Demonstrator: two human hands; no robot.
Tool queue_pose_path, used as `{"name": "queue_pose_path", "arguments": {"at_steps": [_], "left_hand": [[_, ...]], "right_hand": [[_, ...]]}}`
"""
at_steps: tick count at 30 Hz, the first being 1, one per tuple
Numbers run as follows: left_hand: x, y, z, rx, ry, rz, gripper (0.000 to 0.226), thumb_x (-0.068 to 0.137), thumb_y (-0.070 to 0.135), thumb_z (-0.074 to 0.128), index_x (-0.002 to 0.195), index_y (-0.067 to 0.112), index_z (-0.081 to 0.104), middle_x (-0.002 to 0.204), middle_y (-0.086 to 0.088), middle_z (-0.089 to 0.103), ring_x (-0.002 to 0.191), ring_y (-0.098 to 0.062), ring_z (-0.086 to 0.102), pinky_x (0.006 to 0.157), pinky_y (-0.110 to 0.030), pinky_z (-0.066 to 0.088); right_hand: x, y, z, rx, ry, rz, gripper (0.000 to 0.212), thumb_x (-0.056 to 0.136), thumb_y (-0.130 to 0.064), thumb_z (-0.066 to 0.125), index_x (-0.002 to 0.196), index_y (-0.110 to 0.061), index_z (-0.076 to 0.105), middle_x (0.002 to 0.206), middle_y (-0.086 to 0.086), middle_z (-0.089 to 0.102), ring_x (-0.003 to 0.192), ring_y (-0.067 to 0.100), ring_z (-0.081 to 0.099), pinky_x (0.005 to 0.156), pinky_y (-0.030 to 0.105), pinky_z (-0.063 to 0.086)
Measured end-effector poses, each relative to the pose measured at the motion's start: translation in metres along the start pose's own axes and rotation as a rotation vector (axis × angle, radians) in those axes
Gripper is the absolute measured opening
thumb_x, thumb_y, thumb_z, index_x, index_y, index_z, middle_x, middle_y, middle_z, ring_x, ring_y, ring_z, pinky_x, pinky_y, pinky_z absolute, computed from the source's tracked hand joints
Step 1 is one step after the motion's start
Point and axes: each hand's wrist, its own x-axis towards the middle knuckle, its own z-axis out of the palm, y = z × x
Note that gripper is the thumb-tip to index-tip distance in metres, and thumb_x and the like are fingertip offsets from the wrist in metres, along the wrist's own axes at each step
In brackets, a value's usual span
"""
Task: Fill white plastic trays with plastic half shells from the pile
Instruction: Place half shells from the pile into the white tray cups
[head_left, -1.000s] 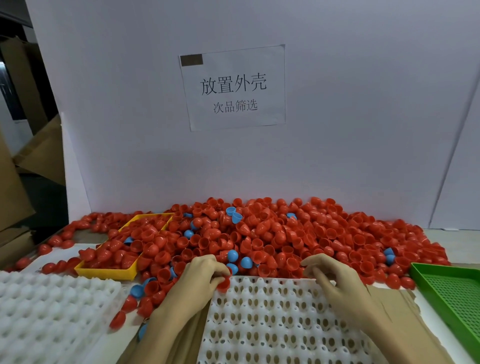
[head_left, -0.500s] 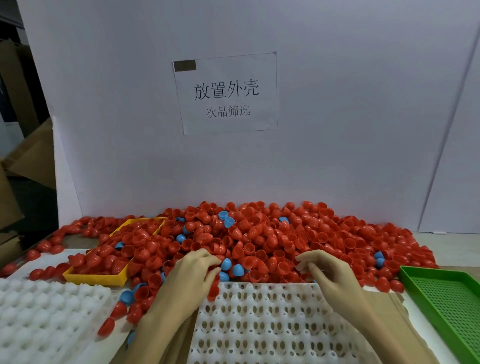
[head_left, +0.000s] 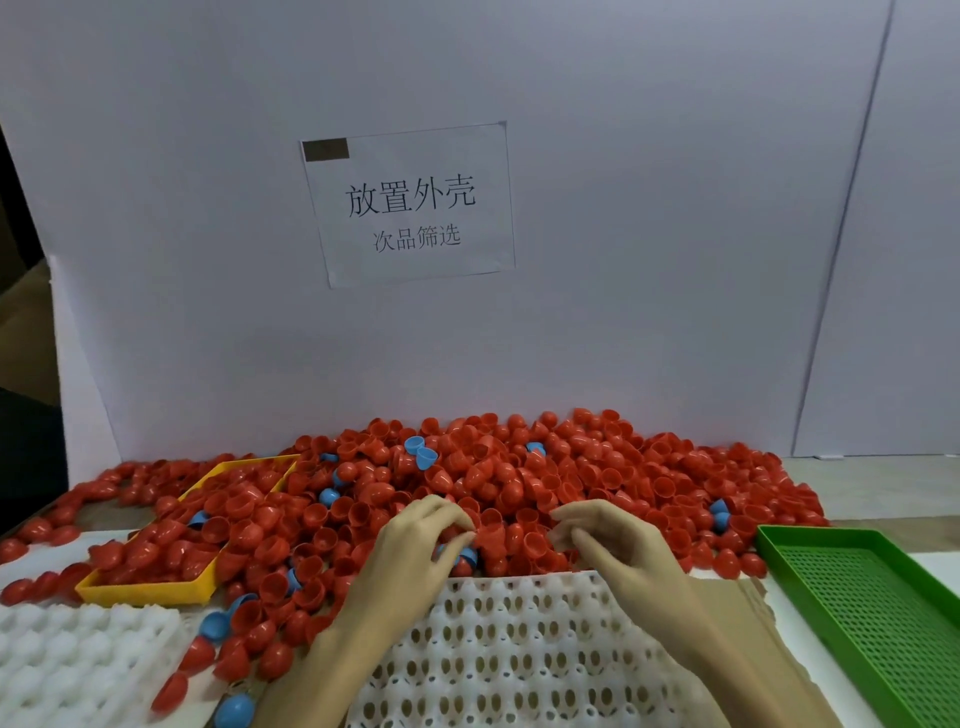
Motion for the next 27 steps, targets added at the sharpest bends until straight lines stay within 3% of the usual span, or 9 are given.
{"name": "queue_pose_path", "arguments": {"at_steps": [4,6,8,11,15,18,22,25,27], "left_hand": [[-0.017,0.025,-0.003,-0.111,0.043,0.053,0.006,0.092,0.026,0.076,0.095,0.029,0.074,0.096,0.025,0.064,0.096,0.003,0.063,0.084,-0.013,0.05],[-0.024,0.032,-0.004,-0.112,0.077,0.074,0.004,0.091,0.032,0.076,0.093,0.03,0.074,0.093,0.025,0.063,0.096,0.004,0.061,0.085,-0.012,0.048],[-0.03,0.035,-0.007,-0.131,0.085,0.054,0.017,0.089,0.047,0.071,0.09,0.03,0.074,0.09,0.024,0.063,0.094,0.001,0.061,0.085,-0.011,0.047],[-0.037,0.04,-0.017,-0.337,0.011,-0.025,0.028,0.092,0.063,0.063,0.091,0.037,0.073,0.087,0.017,0.067,0.088,-0.012,0.064,0.079,-0.017,0.049],[-0.038,0.044,-0.023,-0.556,-0.055,-0.15,0.021,0.102,0.048,0.053,0.107,0.042,0.072,0.084,0.009,0.071,0.081,-0.014,0.068,0.074,-0.03,0.056],[-0.037,0.046,-0.026,-0.548,-0.157,-0.146,0.022,0.103,0.033,0.059,0.117,0.047,0.07,0.096,0.011,0.071,0.09,-0.012,0.068,0.078,-0.022,0.055],[-0.035,0.048,-0.034,-0.72,-0.319,-0.217,0.025,0.102,0.023,0.064,0.117,0.04,0.075,0.115,0.009,0.072,0.103,-0.013,0.07,0.089,-0.029,0.058],[-0.034,0.047,-0.038,-0.838,-0.337,-0.317,0.017,0.097,0.021,0.071,0.109,0.031,0.079,0.107,0.001,0.078,0.096,-0.017,0.075,0.087,-0.022,0.057],[-0.035,0.046,-0.036,-0.825,-0.343,-0.353,0.013,0.093,0.021,0.076,0.104,0.027,0.08,0.104,-0.001,0.078,0.094,-0.02,0.076,0.088,-0.024,0.058]], "right_hand": [[-0.009,-0.018,0.013,0.096,-0.269,0.029,0.039,0.102,-0.019,0.068,0.139,-0.026,0.063,0.125,-0.004,0.074,0.11,0.019,0.074,0.093,0.031,0.06],[-0.011,-0.023,0.021,0.14,-0.284,0.023,0.037,0.101,-0.019,0.068,0.137,-0.022,0.064,0.117,0.004,0.077,0.107,0.023,0.076,0.091,0.032,0.06],[-0.012,-0.025,0.024,0.131,-0.238,0.02,0.03,0.103,-0.02,0.064,0.132,-0.02,0.068,0.105,0.009,0.08,0.1,0.024,0.077,0.088,0.031,0.061],[-0.013,-0.025,0.022,0.256,-0.253,0.096,0.029,0.106,-0.023,0.056,0.129,-0.019,0.073,0.101,0.013,0.079,0.095,0.028,0.076,0.088,0.032,0.06],[-0.014,-0.021,0.023,0.406,-0.361,0.174,0.032,0.11,-0.026,0.05,0.13,-0.018,0.073,0.101,0.014,0.072,0.093,0.025,0.068,0.092,0.035,0.058],[-0.014,-0.02,0.022,0.413,-0.383,0.178,0.033,0.11,-0.03,0.051,0.133,-0.018,0.071,0.1,0.011,0.07,0.094,0.022,0.066,0.092,0.034,0.056],[-0.014,-0.022,0.023,0.387,-0.41,0.172,0.035,0.109,-0.034,0.051,0.135,-0.019,0.07,0.097,0.01,0.069,0.093,0.021,0.063,0.091,0.033,0.055],[-0.015,-0.022,0.027,0.35,-0.434,0.158,0.033,0.111,-0.03,0.049,0.135,-0.022,0.07,0.101,0.012,0.072,0.095,0.023,0.065,0.094,0.035,0.056],[-0.017,-0.023,0.028,0.307,-0.434,0.158,0.031,0.111,-0.027,0.05,0.134,-0.025,0.071,0.101,0.009,0.075,0.094,0.023,0.068,0.096,0.038,0.057]]}}
